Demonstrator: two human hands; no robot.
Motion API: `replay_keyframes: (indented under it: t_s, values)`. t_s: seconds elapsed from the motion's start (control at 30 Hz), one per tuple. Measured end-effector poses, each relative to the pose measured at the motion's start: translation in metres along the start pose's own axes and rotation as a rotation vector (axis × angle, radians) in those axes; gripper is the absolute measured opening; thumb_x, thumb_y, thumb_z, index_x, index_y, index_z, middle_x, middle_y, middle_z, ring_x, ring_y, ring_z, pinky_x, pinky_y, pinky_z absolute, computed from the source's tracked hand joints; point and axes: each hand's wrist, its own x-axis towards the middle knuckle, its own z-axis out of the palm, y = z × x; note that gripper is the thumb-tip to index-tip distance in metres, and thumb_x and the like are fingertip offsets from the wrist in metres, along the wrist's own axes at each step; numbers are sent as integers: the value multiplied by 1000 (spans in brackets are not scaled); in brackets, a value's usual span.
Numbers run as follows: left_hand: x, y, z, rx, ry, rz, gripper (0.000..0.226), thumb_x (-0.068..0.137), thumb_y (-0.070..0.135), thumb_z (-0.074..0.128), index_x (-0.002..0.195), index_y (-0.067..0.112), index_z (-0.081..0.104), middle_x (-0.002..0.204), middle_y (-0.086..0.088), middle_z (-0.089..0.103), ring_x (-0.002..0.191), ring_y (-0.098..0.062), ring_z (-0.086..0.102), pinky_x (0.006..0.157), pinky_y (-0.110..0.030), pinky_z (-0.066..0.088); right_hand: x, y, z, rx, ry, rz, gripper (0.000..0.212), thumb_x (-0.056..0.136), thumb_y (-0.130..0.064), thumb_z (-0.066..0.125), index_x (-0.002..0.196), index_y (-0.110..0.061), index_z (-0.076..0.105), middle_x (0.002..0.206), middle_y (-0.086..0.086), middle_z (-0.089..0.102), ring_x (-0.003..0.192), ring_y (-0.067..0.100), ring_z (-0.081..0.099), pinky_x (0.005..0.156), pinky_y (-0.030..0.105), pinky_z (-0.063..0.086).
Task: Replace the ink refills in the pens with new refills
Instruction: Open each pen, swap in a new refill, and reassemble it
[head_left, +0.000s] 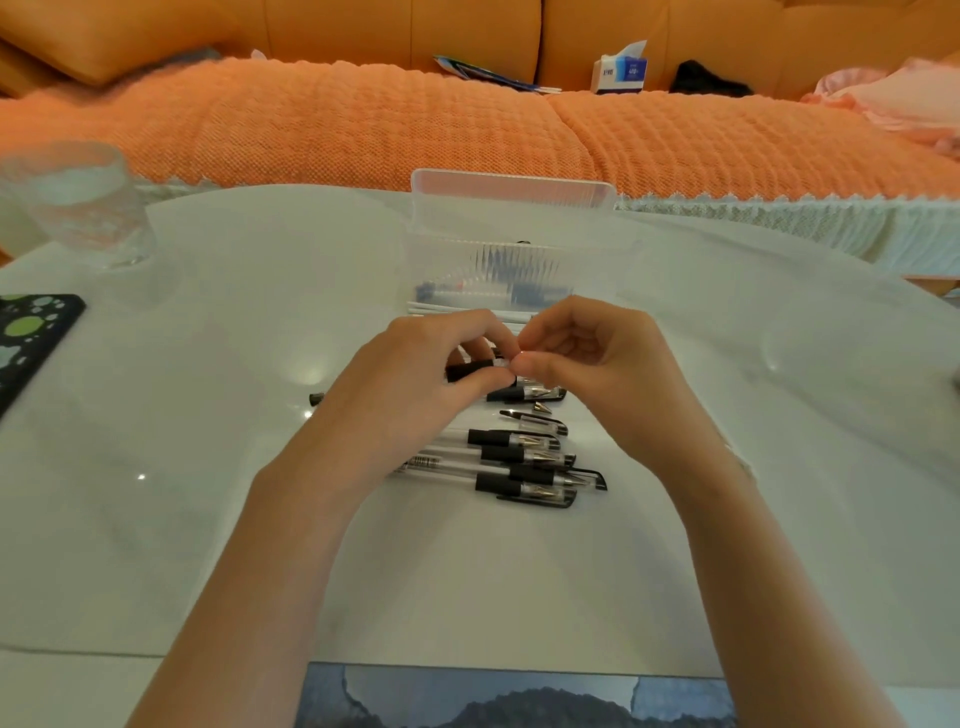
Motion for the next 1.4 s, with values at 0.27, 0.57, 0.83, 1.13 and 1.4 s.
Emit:
replay_keyframes:
  t_s: [0.27, 0.57, 0.83, 1.13, 1.4]
  values:
    - [0, 1, 0, 30, 45, 3, 6, 87, 34, 63, 89, 39, 62, 79, 19, 61, 80, 3, 57, 66, -16, 38, -1, 2, -6, -32, -41, 60, 10, 86, -22, 65, 79, -17, 71, 66, -3, 69, 61, 6, 60, 60, 20, 49]
    - [1, -4, -1, -15, 66, 9, 5, 88, 34, 60, 88, 35, 65, 74, 18, 69, 80, 2, 61, 73, -28, 51, -4, 2, -19, -64, 29, -37, 4, 81, -13, 71, 82, -17, 72, 72, -3, 71, 66, 5, 61, 64, 15, 47]
    - [1, -8, -2, 30, 52, -49, 4, 87, 34, 62, 87, 38, 63, 84, 16, 67, 80, 2, 57, 62, -18, 35, -8, 25, -45, -508, 83, 162, 7, 77, -14, 73, 77, -21, 72, 68, -14, 57, 60, -7, 47, 56, 9, 36]
    - [0, -9, -3, 36, 40, -65, 5, 88, 34, 61, 89, 38, 63, 84, 17, 66, 73, 5, 53, 60, -17, 33, -6, 34, -46, -639, 73, 201, 6, 81, -17, 69, 83, -21, 72, 77, -11, 59, 65, 1, 45, 60, 18, 34]
    - [0, -9, -5, 42, 34, -64, 5, 88, 34, 61, 90, 38, 64, 85, 16, 66, 72, 10, 53, 59, -14, 33, -5, 22, -40, -599, 87, 86, 10, 84, -17, 68, 87, -24, 72, 75, -14, 55, 73, -3, 43, 63, 11, 33]
